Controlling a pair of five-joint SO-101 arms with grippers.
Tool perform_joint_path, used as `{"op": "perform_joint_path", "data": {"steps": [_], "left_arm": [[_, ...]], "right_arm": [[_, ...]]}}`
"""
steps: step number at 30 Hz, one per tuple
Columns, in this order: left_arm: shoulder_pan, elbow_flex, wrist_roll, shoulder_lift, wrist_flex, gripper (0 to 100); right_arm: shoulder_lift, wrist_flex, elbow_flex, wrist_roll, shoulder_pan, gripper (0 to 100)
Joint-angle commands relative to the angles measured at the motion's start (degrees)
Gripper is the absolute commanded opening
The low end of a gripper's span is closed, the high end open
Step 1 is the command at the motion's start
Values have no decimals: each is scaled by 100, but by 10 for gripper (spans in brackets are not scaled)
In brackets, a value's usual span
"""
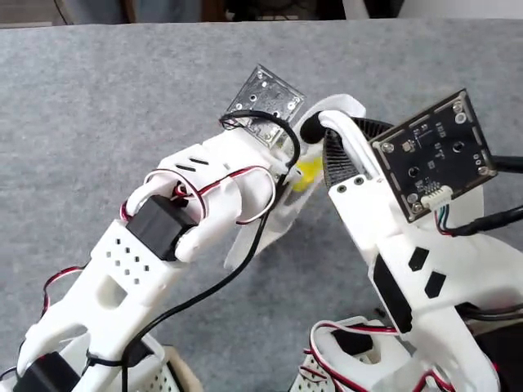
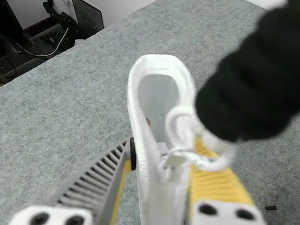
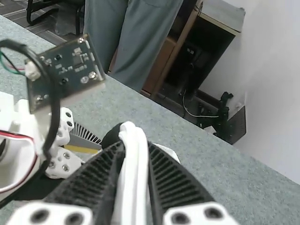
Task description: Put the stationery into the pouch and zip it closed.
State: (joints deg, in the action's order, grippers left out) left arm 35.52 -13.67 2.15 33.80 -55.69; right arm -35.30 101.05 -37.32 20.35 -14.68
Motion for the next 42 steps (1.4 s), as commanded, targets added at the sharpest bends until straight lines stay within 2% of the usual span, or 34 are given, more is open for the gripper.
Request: {"op": "perform_joint_path", "data": {"steps": [1,3,6,17,21,24,30,42], "left_arm": [[4,48,-9,-9,35,22],[22,75,-9,-9,-70,57],[31,75,-9,-9,-97,25],[48,31,-9,9,-141,27],[40,84,0,53,-510,27],[22,84,0,53,-756,27],[48,84,-9,510,-1169,27],[48,84,26,1125,-1837,27]], "right_arm": [[-31,-9,22,-35,44,12],[-31,-9,22,-35,44,12],[-31,0,22,-35,44,12],[-40,0,22,79,53,12],[-4,-26,31,343,281,12],[4,-229,145,378,633,12],[-22,-730,945,905,1160,12],[-4,-1925,2387,1187,1512,12]]}}
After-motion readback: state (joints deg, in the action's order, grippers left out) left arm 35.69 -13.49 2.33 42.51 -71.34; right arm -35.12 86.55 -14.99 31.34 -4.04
